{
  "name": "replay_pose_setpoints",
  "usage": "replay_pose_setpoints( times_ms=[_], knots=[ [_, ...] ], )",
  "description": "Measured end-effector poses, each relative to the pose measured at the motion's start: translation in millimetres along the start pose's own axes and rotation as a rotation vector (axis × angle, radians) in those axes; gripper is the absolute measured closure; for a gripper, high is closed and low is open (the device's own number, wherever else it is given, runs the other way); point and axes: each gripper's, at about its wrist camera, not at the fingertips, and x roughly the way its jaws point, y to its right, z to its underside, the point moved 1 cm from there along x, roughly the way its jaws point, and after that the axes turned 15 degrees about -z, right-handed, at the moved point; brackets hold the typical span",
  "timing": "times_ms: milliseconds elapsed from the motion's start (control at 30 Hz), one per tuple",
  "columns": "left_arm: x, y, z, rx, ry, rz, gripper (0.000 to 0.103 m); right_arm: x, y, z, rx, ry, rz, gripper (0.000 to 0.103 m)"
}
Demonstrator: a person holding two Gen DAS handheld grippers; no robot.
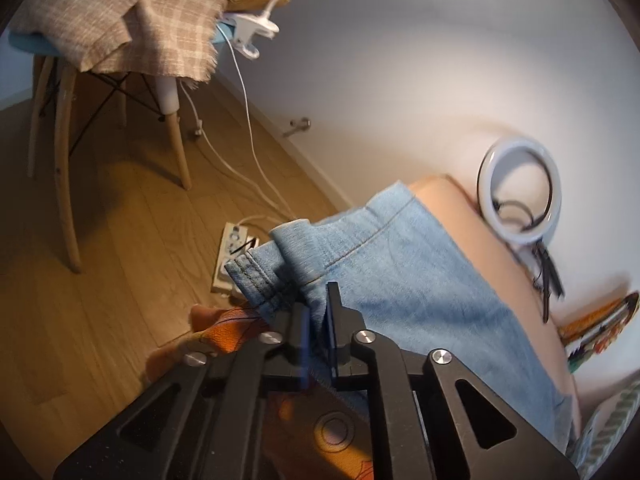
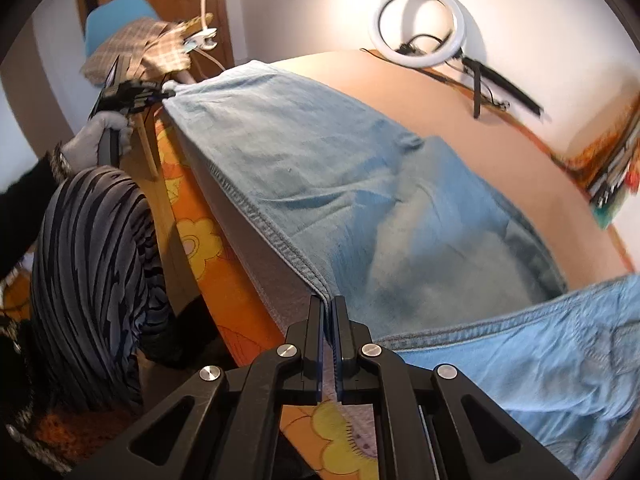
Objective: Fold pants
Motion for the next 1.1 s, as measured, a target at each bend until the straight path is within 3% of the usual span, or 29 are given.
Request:
replay_pose_setpoints(
  times_ms=[133,233,300,333,400,533,800,1100],
  knots=[
    [-19,0,-7,0.011,0.026,-0.015,0.083,-11,0,5,0.049,0.076,-0.009,0.094],
    [-38,8,-15,0.044,0.049,0.014,0.083,-19,1,7,0.096,0.125,-0.028,0.081],
    [-54,24,-19,0.100,0.070,0.033,0.076,-27,2,10,0.123,0.169,-0.022,0.073],
    [-59,30,-21,0.114,0.076,0.042,0.066,-31,2,12,0.137,0.187,-0.034,0.069],
    [-73,48,-23,0.140,0.089,0.100,0.059,-40,6,15,0.164,0.217,-0.044,0.067],
    [-96,103,-19,0.248,0.072,0.232,0.059,-63,20,24,0.238,0.284,0.022,0.041],
    [-122,236,18,0.460,-0.045,0.505,0.052,-106,68,60,0.421,0.391,0.137,0.035],
    [-141,370,98,0.704,-0.188,0.688,0.041,-144,108,104,0.595,0.408,0.337,0.029]
  ],
)
